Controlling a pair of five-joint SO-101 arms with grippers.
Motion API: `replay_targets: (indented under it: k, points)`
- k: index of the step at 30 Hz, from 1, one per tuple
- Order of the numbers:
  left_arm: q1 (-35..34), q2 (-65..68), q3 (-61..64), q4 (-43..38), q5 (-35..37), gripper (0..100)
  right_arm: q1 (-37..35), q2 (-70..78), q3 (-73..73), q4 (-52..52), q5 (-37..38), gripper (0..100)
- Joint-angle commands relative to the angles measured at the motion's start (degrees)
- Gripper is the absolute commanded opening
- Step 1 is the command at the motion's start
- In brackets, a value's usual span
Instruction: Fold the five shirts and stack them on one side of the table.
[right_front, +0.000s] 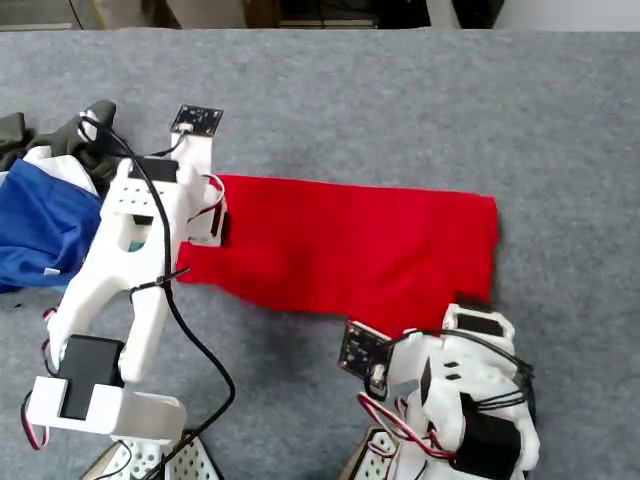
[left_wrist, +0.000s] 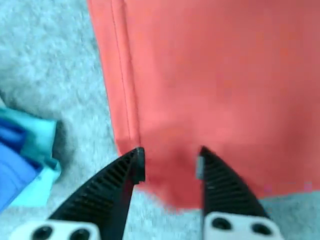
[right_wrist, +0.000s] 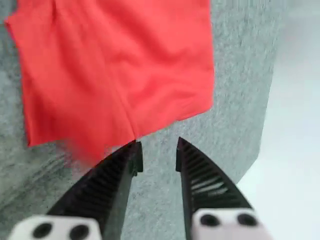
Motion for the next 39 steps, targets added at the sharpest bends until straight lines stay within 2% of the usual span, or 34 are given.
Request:
replay_targets:
  k: [1,6,8,11,12,20,23,28,32,39]
  points:
    - [-0.1,-0.6,-8.2,6.8,-0.4,22,3.9,-6.2,-1.1,4.4,4.0,13.7]
    - [-0.7,-0.5,-21.7,14.9,0.1,20,6.2,-2.5,-5.6,2.5,4.9,13.3]
    - [-0.7,0.0,-26.3,15.0,3.2,15,6.1,1.2,-5.1,-0.5,3.6,10.9]
    - [0.1,1.1,-28.1,12.3,9.9,5,6.1,10.2,-4.2,-7.5,0.5,0.0]
    - [0.9,2.2,-27.6,10.5,11.2,2,6.2,13.9,-4.4,-9.9,-0.9,1.0]
    - [1.1,19.2,-22.9,-2.7,11.6,2,4.2,46.8,-13.7,-28.6,-16.1,1.9]
    - [0.3,25.7,-25.4,-6.5,11.6,2,2.0,59.9,-16.3,-37.2,-24.1,1.9]
    - [0.2,34.2,-34.1,-7.5,11.7,2,0.5,81.5,-23.4,-50.4,-35.0,1.9]
    - [0.0,41.6,-42.3,-7.3,11.7,2,1.2,97.2,-32.3,-54.3,-40.0,1.9]
    - [-0.2,50.1,-52.8,-6.9,11.7,2,1.5,118.3,-49.0,-52.5,-41.7,1.9]
